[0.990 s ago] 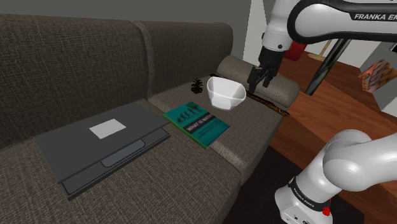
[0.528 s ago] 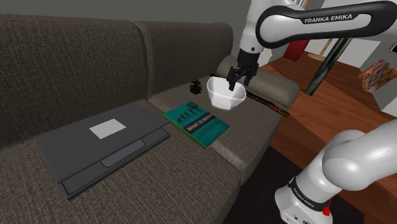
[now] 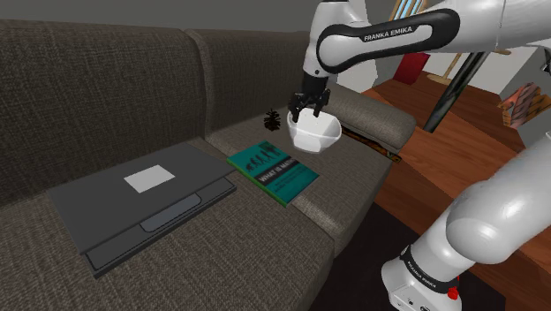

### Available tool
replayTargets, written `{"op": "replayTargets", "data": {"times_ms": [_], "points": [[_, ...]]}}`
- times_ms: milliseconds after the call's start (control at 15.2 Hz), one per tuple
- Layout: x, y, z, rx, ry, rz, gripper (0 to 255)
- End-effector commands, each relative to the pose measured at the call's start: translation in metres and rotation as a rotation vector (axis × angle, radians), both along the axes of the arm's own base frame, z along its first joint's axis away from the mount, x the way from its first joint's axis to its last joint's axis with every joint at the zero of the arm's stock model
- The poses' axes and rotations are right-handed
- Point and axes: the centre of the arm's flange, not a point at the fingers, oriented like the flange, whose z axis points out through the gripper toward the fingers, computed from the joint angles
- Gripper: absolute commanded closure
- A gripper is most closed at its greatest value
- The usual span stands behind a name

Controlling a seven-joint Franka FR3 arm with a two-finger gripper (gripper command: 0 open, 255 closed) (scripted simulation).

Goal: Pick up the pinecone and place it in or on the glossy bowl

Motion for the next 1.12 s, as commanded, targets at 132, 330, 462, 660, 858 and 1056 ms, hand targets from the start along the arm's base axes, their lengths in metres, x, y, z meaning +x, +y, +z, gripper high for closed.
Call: {"op": "replayTargets", "data": {"times_ms": [132, 330, 462, 660, 858, 1056], "points": [[0.049, -0.005, -0.015, 0.002, -0.015, -0.022, 0], [0.085, -0.008, -0.028, 0.003, -0.026, -0.039, 0], [0.109, -0.010, -0.037, 0.003, -0.034, -0.050, 0], [0.139, -0.014, -0.047, 0.004, -0.043, -0.064, 0], [0.140, -0.016, -0.063, 0.004, -0.043, -0.064, 0], [0.141, -0.017, -0.079, 0.004, -0.043, -0.064, 0]]}}
